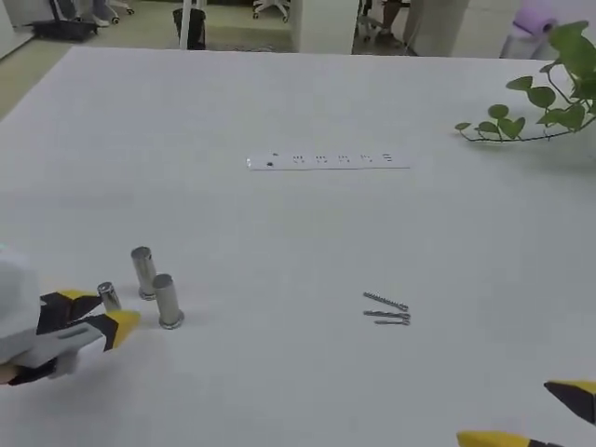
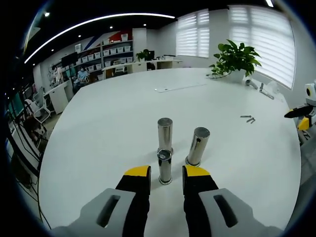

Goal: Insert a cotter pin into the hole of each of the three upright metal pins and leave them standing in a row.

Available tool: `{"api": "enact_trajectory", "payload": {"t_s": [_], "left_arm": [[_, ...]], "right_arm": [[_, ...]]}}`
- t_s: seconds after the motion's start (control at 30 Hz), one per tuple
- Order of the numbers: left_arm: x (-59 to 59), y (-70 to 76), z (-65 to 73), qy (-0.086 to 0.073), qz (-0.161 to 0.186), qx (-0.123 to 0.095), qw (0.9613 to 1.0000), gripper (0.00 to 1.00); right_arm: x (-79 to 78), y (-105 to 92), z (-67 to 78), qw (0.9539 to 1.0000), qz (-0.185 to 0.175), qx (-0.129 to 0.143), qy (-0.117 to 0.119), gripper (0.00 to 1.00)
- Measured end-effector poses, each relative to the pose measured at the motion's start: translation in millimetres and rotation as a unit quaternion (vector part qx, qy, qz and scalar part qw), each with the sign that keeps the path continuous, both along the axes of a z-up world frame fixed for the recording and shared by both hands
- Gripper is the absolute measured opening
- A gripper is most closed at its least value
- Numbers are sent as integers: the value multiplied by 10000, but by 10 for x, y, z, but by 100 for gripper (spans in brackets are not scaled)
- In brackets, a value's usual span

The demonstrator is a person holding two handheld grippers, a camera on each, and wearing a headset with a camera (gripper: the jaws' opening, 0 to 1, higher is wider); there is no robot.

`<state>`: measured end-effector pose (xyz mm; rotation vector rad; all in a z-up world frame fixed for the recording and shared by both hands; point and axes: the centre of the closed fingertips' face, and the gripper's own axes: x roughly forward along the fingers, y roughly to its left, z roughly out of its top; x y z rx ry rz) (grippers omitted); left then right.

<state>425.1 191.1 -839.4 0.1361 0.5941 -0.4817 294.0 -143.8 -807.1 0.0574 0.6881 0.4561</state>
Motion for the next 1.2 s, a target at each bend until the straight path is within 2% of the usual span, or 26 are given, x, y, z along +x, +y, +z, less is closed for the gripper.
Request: {"api": "enact_trajectory", "payload": {"t_s": [0.17,0.4,0.53,0.67,0.9,1.07,1.1,1.17,1.2], "left_arm": [[34,-5,-12,9,29,-52,10000,19],[78,-44,-12,18,9,-136,9999,15],[103,-35,-35,36,58,-102,9999,13],[126,-51,-16,-10,95,-169,9998,9],[141,-62,-7,38,224,-333,9992,8],[146,-41,-8,54,325,-317,9990,8],[142,1,-11,41,406,-161,9990,8],[142,43,-13,-58,342,131,9993,8],[123,22,-14,-44,373,72,9993,8]], "right_arm": [[-15,-5,-44,10000,32,-23,70,76],[26,-27,-16,10000,54,-19,25,75],[29,-34,-15,10000,76,-31,27,75],[28,-30,-19,9999,105,-10,31,74],[4,-16,-56,9997,227,-15,116,73],[28,-37,-46,9997,215,6,76,73],[29,-38,-46,9997,215,12,74,73],[31,-39,-47,9997,220,14,65,73],[32,-40,-48,9997,217,17,57,73]]}}
